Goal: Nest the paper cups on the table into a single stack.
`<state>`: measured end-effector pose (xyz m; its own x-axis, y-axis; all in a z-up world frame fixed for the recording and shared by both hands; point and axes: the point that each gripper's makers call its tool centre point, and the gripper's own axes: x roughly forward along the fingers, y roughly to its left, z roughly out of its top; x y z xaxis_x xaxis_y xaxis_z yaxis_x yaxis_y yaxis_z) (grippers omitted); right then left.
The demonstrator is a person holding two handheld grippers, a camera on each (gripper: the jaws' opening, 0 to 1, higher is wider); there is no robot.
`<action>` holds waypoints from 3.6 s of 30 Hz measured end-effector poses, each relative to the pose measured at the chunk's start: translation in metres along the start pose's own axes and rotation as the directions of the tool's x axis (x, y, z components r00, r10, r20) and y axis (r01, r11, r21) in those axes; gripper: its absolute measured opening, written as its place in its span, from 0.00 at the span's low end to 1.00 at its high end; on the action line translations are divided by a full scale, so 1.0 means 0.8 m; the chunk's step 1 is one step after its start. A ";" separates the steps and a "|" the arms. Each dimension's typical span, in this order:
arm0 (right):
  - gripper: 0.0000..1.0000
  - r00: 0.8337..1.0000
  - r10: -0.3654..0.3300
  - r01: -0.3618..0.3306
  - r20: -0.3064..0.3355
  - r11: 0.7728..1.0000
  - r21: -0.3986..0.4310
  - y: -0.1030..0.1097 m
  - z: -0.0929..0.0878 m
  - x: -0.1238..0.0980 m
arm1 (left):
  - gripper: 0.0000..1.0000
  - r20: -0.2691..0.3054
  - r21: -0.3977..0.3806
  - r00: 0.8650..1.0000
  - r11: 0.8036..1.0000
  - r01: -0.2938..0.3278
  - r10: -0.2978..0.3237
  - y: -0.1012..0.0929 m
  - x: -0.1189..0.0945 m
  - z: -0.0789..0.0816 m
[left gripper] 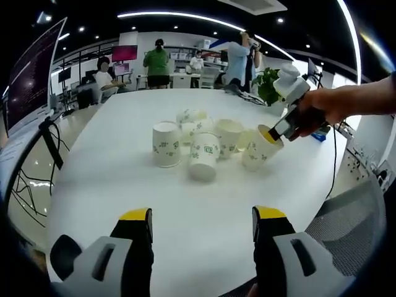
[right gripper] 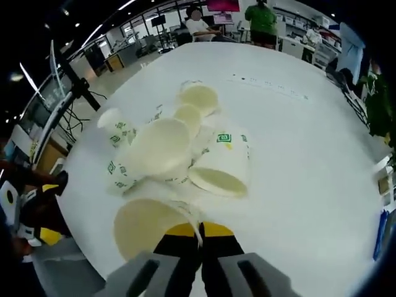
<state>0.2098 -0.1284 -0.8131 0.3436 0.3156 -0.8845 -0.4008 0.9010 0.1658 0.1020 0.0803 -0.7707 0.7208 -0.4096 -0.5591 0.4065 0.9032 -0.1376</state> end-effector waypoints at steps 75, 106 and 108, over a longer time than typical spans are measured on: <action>0.22 0.994 0.095 -0.083 0.049 0.973 -0.215 0.045 0.061 -0.020 | 0.63 0.001 -0.024 1.000 1.000 0.002 -0.002 0.001 -0.002 0.000; 0.32 0.982 0.107 -0.189 -0.157 0.466 -0.864 0.055 0.069 -0.004 | 0.62 -0.006 -0.057 1.000 0.998 -0.002 0.002 0.005 -0.002 -0.003; 0.31 0.979 0.105 -0.202 -0.173 0.460 -0.865 0.055 0.068 0.004 | 0.62 -0.008 -0.059 1.000 0.998 -0.003 0.002 0.006 -0.002 -0.004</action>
<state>0.2392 -0.0713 -0.7849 0.1478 0.3520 -0.9243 -0.9881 0.0934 -0.1225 0.1014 0.0854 -0.7731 0.7172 -0.4067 -0.5659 0.3709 0.9102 -0.1841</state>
